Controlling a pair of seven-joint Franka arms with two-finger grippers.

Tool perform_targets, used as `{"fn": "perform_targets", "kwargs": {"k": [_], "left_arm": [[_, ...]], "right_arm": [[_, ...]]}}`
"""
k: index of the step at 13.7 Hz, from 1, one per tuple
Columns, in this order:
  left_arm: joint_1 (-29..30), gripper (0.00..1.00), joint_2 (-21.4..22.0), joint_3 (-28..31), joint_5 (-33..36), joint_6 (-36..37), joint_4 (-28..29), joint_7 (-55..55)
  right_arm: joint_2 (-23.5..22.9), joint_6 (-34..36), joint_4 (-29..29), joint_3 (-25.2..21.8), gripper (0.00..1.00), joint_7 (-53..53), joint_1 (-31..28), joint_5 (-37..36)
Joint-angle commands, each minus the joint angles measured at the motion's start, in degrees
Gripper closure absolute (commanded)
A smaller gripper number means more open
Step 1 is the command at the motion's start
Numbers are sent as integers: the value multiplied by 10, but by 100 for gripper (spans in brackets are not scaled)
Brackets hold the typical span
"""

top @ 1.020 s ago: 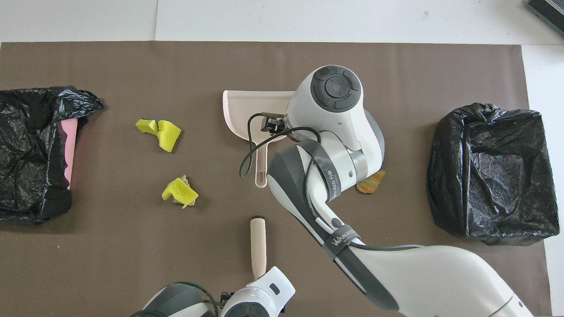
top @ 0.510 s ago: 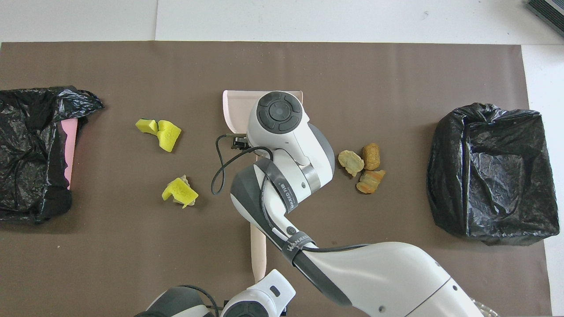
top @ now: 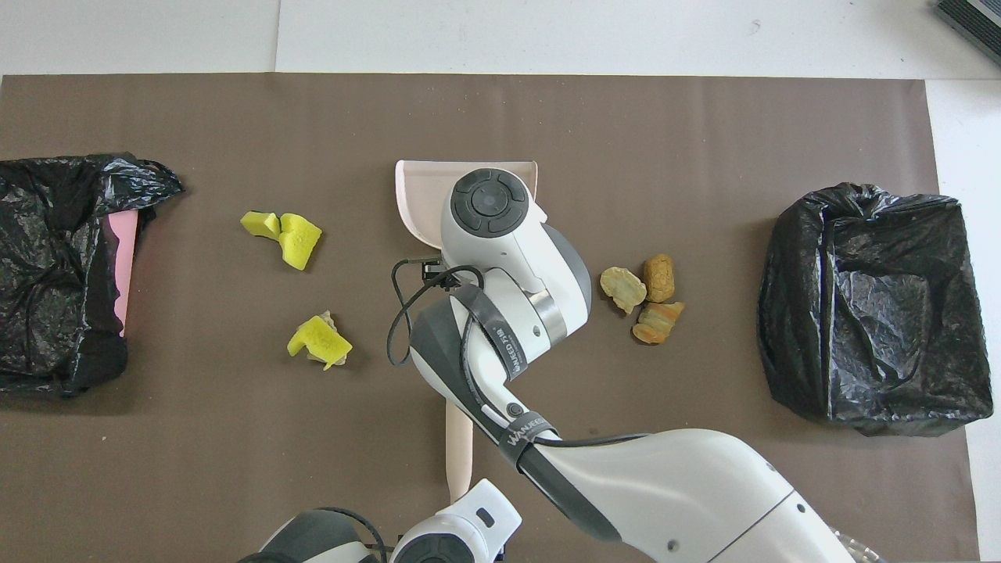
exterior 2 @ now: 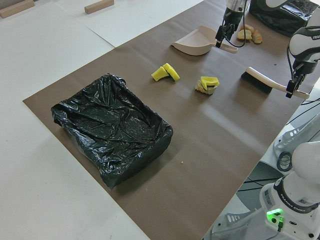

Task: Sweep and dump trash in bin
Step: 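Lift the dustpan with the right gripper while the left gripper grasps the brush, then set the dustpan beside the yellow sponges while the left gripper lifts the brush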

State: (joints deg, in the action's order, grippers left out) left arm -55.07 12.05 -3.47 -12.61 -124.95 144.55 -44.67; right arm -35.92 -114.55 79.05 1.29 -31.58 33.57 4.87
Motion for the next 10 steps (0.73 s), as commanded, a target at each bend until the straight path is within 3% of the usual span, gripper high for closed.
{"fn": "perform_targets", "kwargs": {"k": [1, 3, 5, 10], "left_arm": [[-14, 100, 0, 12, -8, -13, 8, 2], [-3, 100, 0, 14, -7, -1, -7, 3], [23, 100, 3, 16, 12, 42, -24, 2], [164, 100, 32, 18, 107, 154, -81, 30]], "right_arm": [[17, -2, 25, 0, 100, 9, 3, 10], [17, 5, 22, 0, 100, 12, -6, 4], [37, 6, 22, 2, 100, 110, -27, 14], [101, 34, 54, 3, 100, 306, -88, 12]]}}
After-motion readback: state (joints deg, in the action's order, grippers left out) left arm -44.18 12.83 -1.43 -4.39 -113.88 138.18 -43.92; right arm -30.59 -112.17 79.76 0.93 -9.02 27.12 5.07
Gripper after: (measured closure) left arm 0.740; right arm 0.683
